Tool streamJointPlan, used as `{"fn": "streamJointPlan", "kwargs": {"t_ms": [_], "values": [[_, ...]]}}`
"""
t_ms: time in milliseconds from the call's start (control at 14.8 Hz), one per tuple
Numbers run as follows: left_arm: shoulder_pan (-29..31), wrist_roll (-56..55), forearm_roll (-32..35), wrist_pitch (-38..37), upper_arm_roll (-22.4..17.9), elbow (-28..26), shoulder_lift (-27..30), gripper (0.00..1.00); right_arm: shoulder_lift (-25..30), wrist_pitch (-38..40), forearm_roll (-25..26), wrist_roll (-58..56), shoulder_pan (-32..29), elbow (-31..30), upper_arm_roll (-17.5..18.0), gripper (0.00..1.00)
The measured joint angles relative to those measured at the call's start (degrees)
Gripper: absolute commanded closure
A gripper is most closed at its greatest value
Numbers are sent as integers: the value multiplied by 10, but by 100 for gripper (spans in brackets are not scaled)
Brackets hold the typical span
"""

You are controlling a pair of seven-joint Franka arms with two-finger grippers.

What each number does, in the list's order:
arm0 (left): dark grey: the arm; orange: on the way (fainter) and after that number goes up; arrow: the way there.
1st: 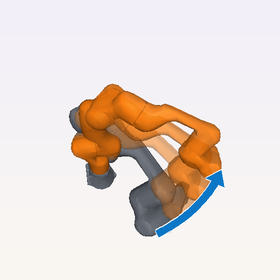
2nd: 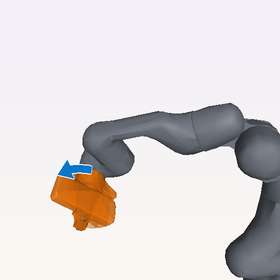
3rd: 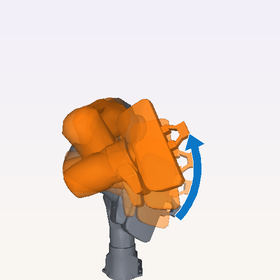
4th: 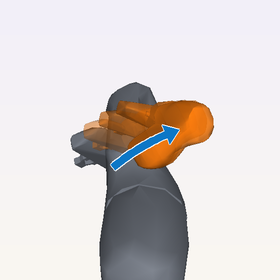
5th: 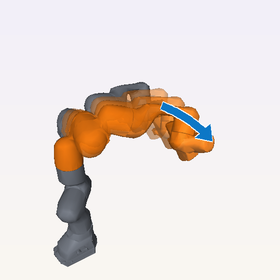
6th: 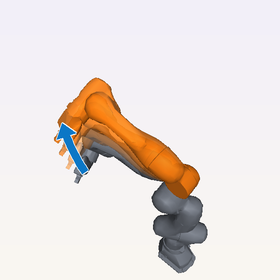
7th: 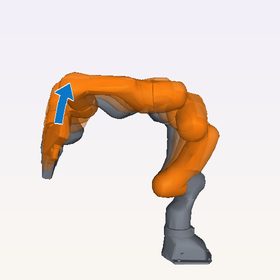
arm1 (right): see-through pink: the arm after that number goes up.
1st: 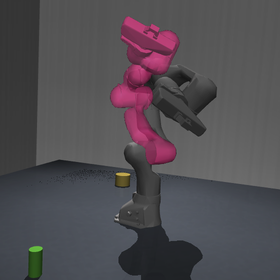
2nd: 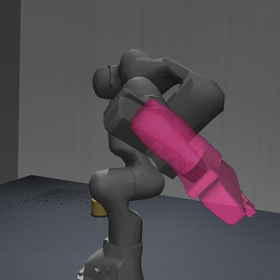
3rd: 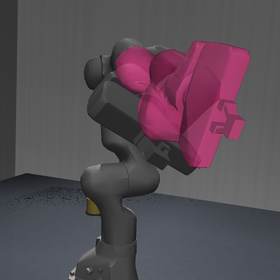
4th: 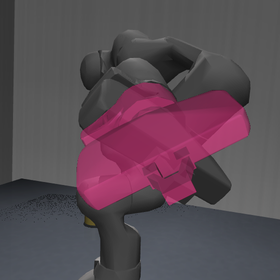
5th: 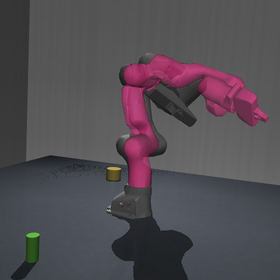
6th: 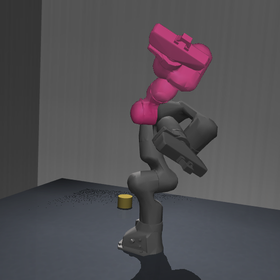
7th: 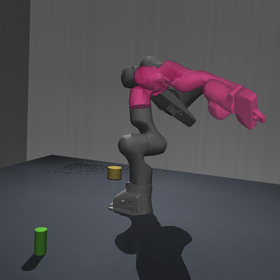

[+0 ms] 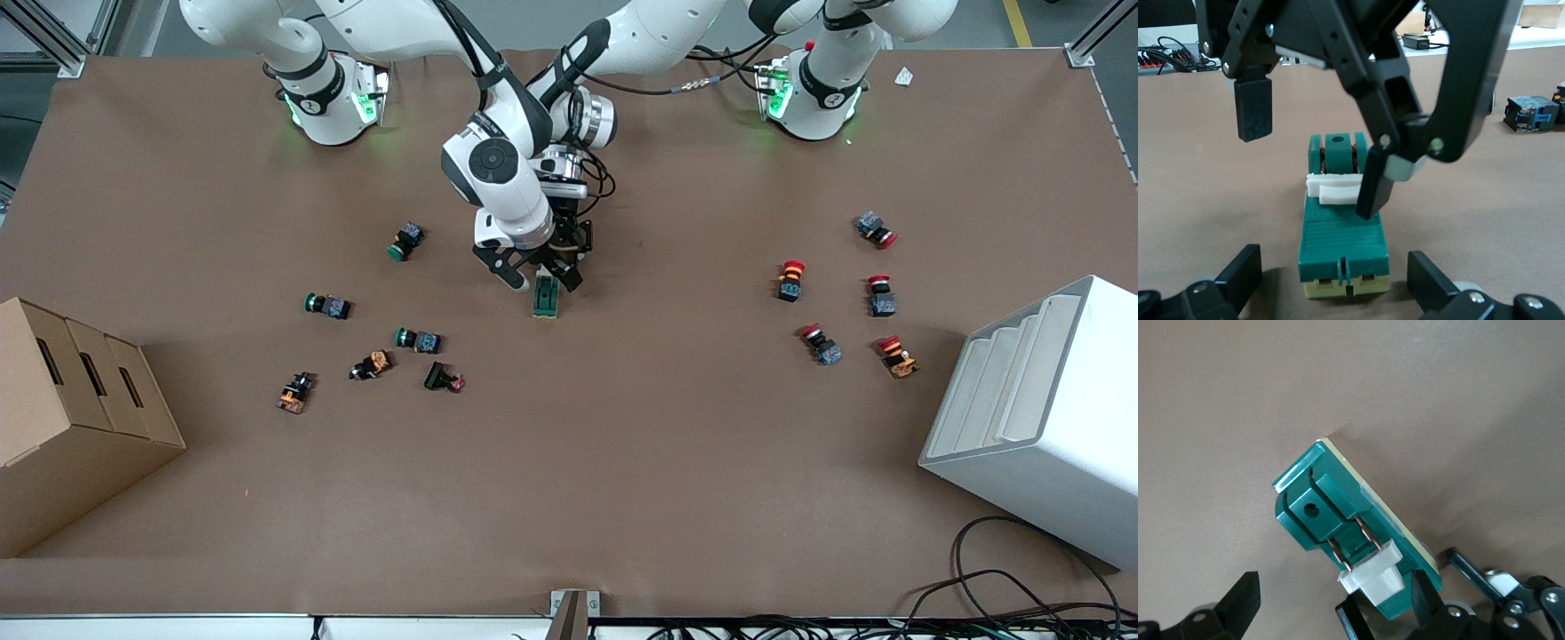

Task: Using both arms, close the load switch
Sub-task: 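Push the white lever closed with the right gripper fingertip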

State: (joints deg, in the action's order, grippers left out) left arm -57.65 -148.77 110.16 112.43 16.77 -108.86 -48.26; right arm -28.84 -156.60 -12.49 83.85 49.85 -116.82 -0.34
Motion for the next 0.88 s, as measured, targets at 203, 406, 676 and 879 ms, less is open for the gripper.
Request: {"fn": "streamJointPlan", "kwargs": {"t_ms": [203, 406, 676, 879], "values": [[0, 0, 0, 0, 0, 0, 0, 1, -6, -4, 0, 3, 2, 1, 0, 0], [0, 0, 0, 0, 0, 0, 0, 1, -9, -4, 0, 4, 2, 5, 0, 0], [0, 0, 0, 0, 0, 0, 0, 1, -12, 1, 0, 7, 2, 14, -1, 0], [0, 0, 0, 0, 0, 0, 0, 1, -12, 19, -4, 11, -2, 24, -2, 0]]}}
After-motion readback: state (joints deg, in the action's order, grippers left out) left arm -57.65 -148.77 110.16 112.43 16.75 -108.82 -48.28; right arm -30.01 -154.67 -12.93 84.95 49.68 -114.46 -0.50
